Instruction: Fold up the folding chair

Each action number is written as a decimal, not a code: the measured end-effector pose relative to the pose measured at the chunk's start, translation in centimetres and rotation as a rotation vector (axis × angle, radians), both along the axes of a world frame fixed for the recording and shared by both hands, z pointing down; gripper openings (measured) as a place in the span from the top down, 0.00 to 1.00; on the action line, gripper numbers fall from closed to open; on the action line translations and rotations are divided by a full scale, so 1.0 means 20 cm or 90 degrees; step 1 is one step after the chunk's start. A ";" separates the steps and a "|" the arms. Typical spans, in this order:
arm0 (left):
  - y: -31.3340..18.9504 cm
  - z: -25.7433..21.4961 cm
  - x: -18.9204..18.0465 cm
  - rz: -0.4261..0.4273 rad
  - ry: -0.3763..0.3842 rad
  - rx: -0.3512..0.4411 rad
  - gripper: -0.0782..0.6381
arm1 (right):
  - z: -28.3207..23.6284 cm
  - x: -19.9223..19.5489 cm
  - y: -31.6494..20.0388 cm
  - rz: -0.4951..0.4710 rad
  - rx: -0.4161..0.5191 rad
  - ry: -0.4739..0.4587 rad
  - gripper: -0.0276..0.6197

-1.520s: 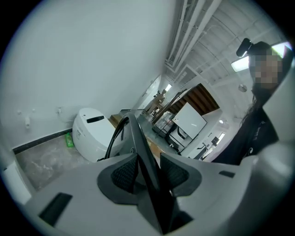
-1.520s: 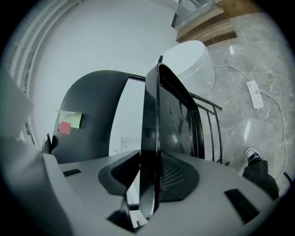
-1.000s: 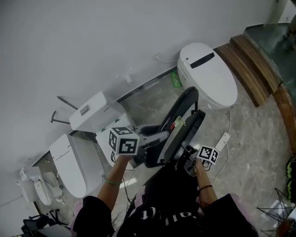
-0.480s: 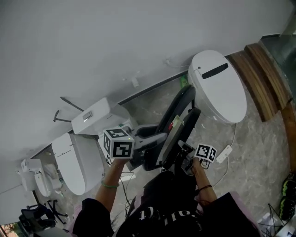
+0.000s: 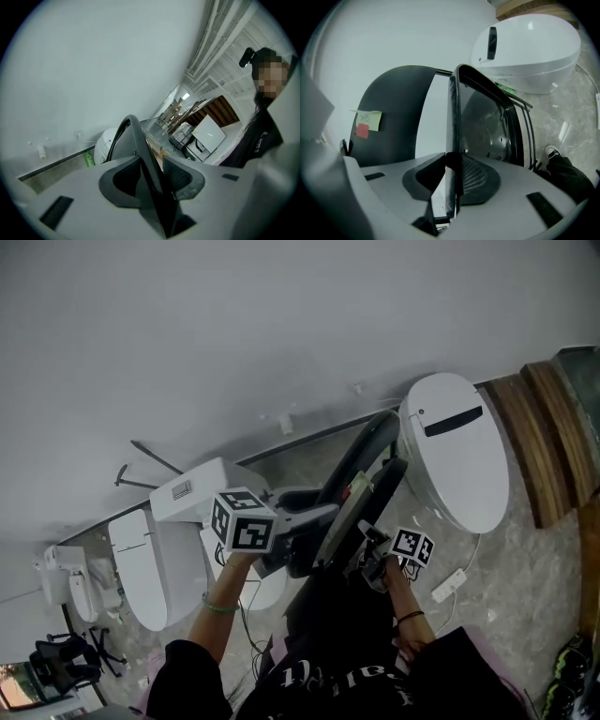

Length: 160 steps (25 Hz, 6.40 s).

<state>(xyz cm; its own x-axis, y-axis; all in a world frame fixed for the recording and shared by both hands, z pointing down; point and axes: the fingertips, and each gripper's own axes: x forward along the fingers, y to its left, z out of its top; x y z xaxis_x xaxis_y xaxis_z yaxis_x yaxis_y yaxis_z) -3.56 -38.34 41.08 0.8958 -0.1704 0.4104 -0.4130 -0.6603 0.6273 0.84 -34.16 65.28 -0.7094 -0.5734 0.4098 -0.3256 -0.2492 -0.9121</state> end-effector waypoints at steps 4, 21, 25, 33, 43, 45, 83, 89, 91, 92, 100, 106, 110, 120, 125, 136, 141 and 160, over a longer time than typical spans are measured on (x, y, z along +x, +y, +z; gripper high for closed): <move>-0.10 -0.01 -0.01 -0.003 -0.012 0.014 0.69 | -0.01 0.01 -0.13 0.006 0.010 0.011 0.83; -1.10 0.02 -0.28 0.130 -0.010 0.009 0.69 | 0.00 -0.27 -1.07 0.133 -0.003 0.048 0.83; -1.29 0.04 -0.37 0.140 -0.013 0.013 0.68 | 0.02 -0.34 -1.27 0.154 -0.002 0.059 0.83; -1.67 0.06 -0.48 0.166 -0.073 0.046 0.69 | 0.04 -0.49 -1.61 0.192 -0.009 0.034 0.83; -2.00 0.15 -0.73 0.090 -0.149 0.104 0.72 | 0.09 -0.73 -1.85 0.159 -0.011 0.005 0.83; -2.04 0.17 -0.76 0.081 -0.179 0.133 0.72 | 0.10 -0.75 -1.89 0.153 -0.008 0.007 0.83; -1.65 -0.13 -0.78 -0.106 -0.051 0.195 0.74 | -0.38 -0.47 -1.46 -0.037 0.150 0.212 0.81; -1.28 -0.08 -0.62 -0.135 -0.082 0.183 0.81 | -0.62 -0.41 -1.22 -0.087 0.224 0.219 0.83; -1.14 -0.06 -0.56 -0.155 -0.080 0.176 0.84 | -0.68 -0.38 -1.10 -0.107 0.241 0.217 0.84; -1.06 -0.04 -0.53 -0.165 -0.076 0.171 0.85 | -0.70 -0.36 -1.03 -0.118 0.248 0.217 0.84; -0.43 0.08 -0.30 -0.218 -0.073 0.134 0.88 | -0.79 -0.18 -0.48 -0.186 0.287 0.230 0.85; -0.03 0.15 -0.21 -0.274 -0.051 0.107 0.88 | -0.79 -0.11 -0.17 -0.202 0.288 0.230 0.86; 0.18 0.16 -0.20 -0.283 -0.055 0.098 0.88 | -0.80 -0.13 -0.02 -0.205 0.287 0.211 0.86; 0.50 0.14 -0.34 -0.258 -0.089 0.121 0.88 | -0.83 -0.33 0.19 -0.212 0.297 0.214 0.87; 0.68 0.13 -0.51 -0.247 -0.065 0.120 0.88 | -0.88 -0.51 0.35 -0.207 0.305 0.226 0.87; 1.18 0.14 -0.84 -0.154 -0.029 0.112 0.88 | -0.86 -0.89 0.92 -0.097 0.268 0.214 0.87; 1.34 0.13 -0.83 -0.117 0.012 0.100 0.88 | -0.84 -0.91 1.16 -0.062 0.248 0.227 0.87; 2.14 0.02 -0.12 -0.021 0.053 0.119 0.88 | -0.97 -0.16 2.04 0.050 0.271 0.314 0.87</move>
<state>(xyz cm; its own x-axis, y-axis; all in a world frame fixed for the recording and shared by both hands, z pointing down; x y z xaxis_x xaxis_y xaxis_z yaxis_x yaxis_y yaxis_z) -5.93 4.38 41.47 0.9179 -0.2666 0.2939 -0.3884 -0.7554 0.5278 -2.33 6.67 45.88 -0.4459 -0.7994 0.4025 -0.7261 0.0602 -0.6850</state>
